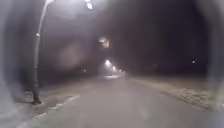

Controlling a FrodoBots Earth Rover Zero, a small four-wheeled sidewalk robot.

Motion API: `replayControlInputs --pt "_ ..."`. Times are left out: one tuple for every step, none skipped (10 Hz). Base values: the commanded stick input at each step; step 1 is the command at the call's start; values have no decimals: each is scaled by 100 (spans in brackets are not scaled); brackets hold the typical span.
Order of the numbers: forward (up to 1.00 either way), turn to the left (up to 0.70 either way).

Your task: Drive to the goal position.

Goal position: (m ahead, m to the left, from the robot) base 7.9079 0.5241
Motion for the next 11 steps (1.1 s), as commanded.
replayControlInputs --pt "100 4" --pt "100 4" --pt "100 4" --pt "100 4" --pt "100 4" --pt "100 4" --pt "100 4" --pt "100 4" --pt "100 4" --pt "100 7" --pt "100 12"
